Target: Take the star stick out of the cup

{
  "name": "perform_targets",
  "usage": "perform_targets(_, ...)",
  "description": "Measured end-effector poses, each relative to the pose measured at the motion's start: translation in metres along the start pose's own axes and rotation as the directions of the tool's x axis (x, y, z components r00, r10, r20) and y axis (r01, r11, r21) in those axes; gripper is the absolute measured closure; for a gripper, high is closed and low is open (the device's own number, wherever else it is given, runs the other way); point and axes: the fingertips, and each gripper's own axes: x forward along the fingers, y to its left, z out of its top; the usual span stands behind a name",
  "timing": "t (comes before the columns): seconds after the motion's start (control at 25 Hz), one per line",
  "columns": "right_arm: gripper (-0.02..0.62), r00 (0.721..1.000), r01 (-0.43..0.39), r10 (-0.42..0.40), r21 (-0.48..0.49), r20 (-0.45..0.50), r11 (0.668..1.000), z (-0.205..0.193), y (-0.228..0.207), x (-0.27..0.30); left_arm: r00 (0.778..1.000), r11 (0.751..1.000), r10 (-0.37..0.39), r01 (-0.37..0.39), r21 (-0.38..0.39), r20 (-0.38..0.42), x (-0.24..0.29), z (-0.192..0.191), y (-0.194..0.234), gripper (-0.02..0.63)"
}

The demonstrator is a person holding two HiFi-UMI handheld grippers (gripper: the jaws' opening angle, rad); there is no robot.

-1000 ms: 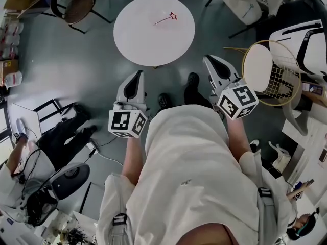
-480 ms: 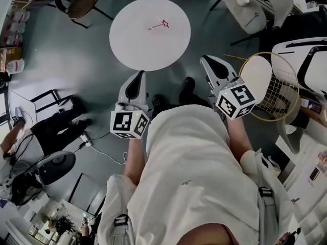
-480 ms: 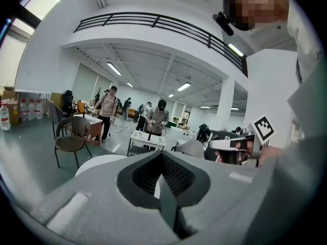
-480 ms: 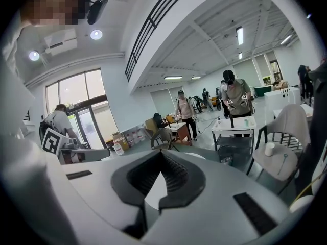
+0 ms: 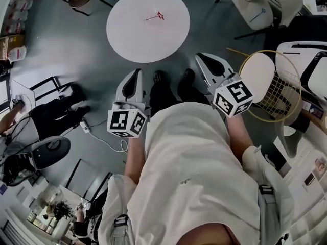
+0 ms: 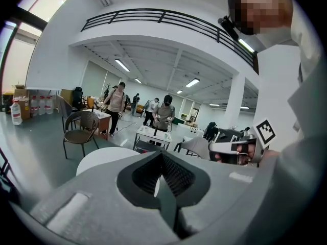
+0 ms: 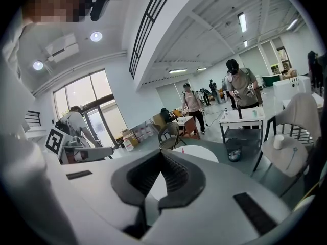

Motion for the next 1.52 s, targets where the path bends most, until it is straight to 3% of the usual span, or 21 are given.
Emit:
perform_targets(0.36, 0.589, 0.999, 0.045, -0.045, 0.04, -0.008, 0.998, -0.003, -0.011, 0.004, 0.998, 0.998, -0.067, 0.067, 0.012, -0.022, 0.023, 0.004, -0.006, 0.597)
perform_targets(0.84, 0.589, 0.987, 0.147, -0.149, 0.049, 0.059, 0.988, 0.038, -0.019, 0.028, 0.976, 0.972, -0.214, 0.217, 0.092, -0.039, 0.081, 0.049, 0.009, 0.597)
perform_targets(1.04, 0.589, 0.976, 0.197, -0.201, 0.055, 0.089, 0.979, 0.053, -0.017, 0.048, 0.954, 0.94, -0.293, 0.3, 0.162, -0.065, 0.099, 0.061, 0.023, 0.597)
perform_targets(1.52, 0.589, 0.931, 0.347, -0.355, 0.102, 0.086, 0.932, 0.054, -0.008, 0.077, 0.903, 0.865, -0.395, 0.427, 0.263, -0.168, 0.156, 0.057, 0.059, 0.595)
